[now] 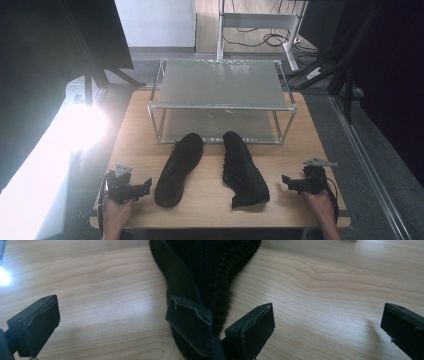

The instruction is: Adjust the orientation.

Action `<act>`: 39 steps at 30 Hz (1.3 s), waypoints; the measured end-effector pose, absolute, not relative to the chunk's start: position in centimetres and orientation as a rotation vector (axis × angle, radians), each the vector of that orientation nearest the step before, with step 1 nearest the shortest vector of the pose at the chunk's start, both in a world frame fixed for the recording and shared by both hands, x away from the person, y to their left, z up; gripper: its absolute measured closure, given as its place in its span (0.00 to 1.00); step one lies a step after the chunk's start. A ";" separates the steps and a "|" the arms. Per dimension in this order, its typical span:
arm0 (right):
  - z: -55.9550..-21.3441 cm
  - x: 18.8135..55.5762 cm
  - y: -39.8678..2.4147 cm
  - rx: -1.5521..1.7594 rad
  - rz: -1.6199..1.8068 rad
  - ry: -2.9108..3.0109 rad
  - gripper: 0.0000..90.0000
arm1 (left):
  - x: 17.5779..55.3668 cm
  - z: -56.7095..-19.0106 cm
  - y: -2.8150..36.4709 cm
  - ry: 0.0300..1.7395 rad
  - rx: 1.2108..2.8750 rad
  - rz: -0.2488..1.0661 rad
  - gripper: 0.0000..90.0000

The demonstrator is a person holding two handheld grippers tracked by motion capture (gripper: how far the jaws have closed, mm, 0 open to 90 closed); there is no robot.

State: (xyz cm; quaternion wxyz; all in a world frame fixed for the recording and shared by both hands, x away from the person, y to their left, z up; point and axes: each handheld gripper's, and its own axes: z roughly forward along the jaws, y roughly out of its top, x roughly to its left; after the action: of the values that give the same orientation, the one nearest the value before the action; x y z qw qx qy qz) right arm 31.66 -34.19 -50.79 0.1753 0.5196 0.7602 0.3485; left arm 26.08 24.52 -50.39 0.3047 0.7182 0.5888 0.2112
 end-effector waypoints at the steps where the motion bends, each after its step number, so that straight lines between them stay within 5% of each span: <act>1: -50.8 31.6 -34.2 1.480 0.996 2.152 0.00 | 26.1 -50.5 24.5 1.560 1.900 0.558 0.00; 22: -50.5 31.6 -33.9 1.442 1.021 2.172 0.00 | 26.2 -51.2 24.9 1.536 1.888 0.543 0.01; 39: -50.5 31.7 -33.8 1.431 1.015 2.188 0.01 | 25.7 -51.3 23.4 1.436 2.055 0.580 0.02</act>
State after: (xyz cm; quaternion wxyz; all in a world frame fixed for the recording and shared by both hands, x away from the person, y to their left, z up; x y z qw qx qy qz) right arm 31.65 -33.80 -50.55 0.1675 0.5030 0.7691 0.3569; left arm 25.71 23.36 -51.26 0.2801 0.7667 0.5356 0.2164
